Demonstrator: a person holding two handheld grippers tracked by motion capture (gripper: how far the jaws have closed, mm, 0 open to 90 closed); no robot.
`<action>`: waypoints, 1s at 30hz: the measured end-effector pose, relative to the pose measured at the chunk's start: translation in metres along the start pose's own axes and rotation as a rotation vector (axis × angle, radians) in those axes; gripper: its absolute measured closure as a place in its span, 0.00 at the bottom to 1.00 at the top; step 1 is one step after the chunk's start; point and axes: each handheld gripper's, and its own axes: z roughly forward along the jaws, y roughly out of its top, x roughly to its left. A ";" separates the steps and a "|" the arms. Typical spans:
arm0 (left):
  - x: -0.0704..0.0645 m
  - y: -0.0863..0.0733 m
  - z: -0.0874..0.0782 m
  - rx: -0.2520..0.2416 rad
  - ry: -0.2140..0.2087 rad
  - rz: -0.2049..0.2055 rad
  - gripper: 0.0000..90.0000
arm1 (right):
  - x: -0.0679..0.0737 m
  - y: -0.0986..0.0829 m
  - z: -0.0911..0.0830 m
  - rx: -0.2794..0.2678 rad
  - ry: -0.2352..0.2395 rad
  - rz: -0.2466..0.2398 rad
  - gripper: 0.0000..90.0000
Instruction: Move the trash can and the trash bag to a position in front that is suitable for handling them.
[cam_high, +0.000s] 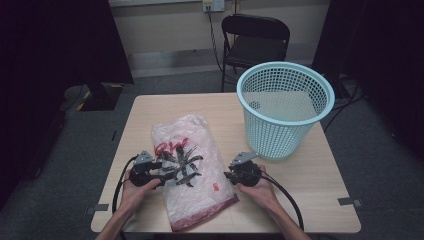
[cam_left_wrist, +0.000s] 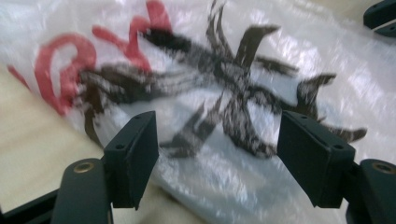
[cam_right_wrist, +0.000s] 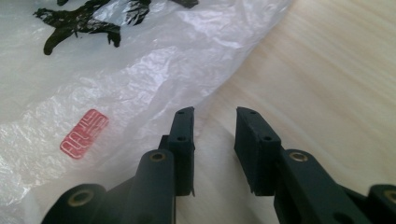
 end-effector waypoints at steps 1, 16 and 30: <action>-0.001 0.000 0.001 0.011 0.012 0.006 0.32 | 0.002 0.000 0.002 -0.001 0.007 -0.008 0.77; 0.029 0.019 0.004 -0.063 0.046 -0.021 0.34 | 0.045 0.025 0.042 -0.054 0.075 -0.011 0.74; -0.011 0.030 0.009 -0.068 -0.082 0.029 0.32 | 0.052 0.048 0.049 -0.077 0.085 -0.005 0.62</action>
